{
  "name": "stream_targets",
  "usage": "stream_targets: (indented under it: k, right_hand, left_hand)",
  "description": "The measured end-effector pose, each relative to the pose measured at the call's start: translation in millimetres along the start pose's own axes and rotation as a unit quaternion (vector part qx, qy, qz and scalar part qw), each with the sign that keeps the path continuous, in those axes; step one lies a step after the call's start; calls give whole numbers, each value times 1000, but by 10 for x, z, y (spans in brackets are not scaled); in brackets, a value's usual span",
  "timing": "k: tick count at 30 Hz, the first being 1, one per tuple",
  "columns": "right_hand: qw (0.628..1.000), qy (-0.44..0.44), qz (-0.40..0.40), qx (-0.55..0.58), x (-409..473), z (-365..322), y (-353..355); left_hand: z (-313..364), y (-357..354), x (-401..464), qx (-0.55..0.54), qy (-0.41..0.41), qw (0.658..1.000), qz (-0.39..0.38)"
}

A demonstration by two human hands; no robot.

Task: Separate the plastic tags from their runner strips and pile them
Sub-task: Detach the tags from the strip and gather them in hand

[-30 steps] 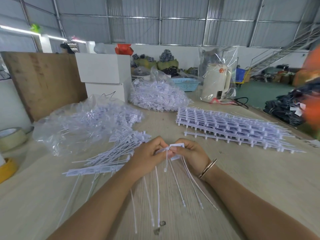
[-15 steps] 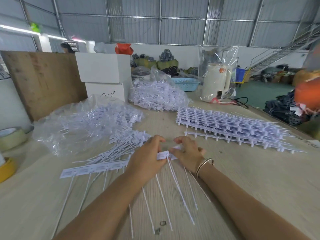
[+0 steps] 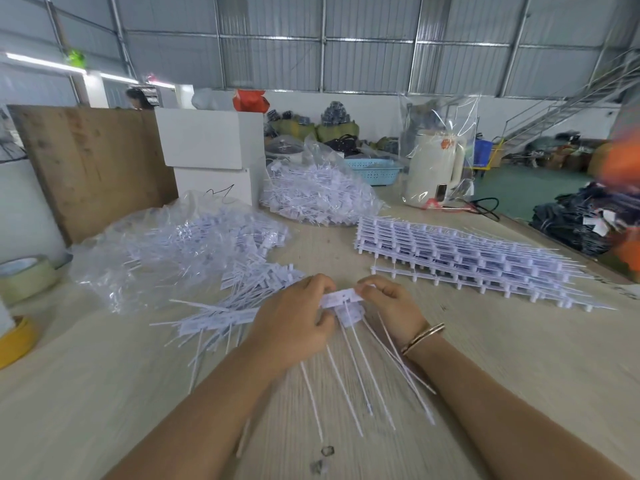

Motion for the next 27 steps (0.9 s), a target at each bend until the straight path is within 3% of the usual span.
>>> stream_targets:
  k: [7, 15, 27]
  right_hand:
    - [994, 34, -95, -46, -31, -37, -198]
    - [989, 85, -56, -107, -81, -122, -155]
    - [987, 88, -54, -126, -118, -142, -189]
  left_hand:
    - [-86, -53, 14, 25, 0, 1000, 15]
    - [-168, -109, -34, -43, 3, 999, 17]
    - [-212, -154, -49, -71, 6, 997, -2]
Point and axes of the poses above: each hand's wrist, its own x-axis towards the middle knuckle, its own y-axis out of the back of the hand, z = x × y, the point moved 7 cm from there along x, towards the middle knuckle, and after that the axes turned 13 degrees about -y, right-handed, at the moved point
